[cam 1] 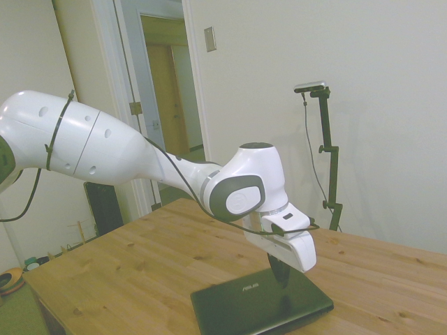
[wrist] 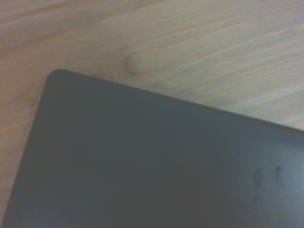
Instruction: Close the laptop
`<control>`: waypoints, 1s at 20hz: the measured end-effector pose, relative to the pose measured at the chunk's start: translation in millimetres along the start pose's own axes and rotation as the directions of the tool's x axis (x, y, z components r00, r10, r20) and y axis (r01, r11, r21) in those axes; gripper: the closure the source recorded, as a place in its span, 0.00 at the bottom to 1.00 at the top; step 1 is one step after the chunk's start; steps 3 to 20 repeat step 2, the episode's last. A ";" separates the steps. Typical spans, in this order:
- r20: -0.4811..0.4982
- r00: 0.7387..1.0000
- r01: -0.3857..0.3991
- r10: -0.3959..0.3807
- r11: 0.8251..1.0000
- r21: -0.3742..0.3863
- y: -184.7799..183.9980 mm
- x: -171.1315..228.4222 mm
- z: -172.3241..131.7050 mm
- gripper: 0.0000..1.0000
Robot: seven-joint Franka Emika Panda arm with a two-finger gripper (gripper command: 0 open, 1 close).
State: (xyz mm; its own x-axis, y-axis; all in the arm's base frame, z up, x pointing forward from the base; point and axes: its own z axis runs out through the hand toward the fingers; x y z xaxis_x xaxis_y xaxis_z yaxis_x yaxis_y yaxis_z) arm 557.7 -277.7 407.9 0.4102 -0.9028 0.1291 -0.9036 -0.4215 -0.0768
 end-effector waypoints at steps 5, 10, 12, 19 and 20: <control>-0.012 1.000 0.007 -0.007 0.999 0.039 -2.0 -0.7 -22.1 0.00; -0.012 1.000 0.007 -0.007 0.999 0.039 -2.0 -0.7 -22.1 0.00; -0.012 1.000 0.007 -0.007 0.999 0.039 -2.0 -0.7 -22.1 0.00; -0.012 1.000 0.007 -0.007 0.999 0.039 -2.0 -0.7 -22.1 0.00; -0.012 1.000 0.007 -0.007 0.999 0.039 -2.0 -0.7 -22.1 0.00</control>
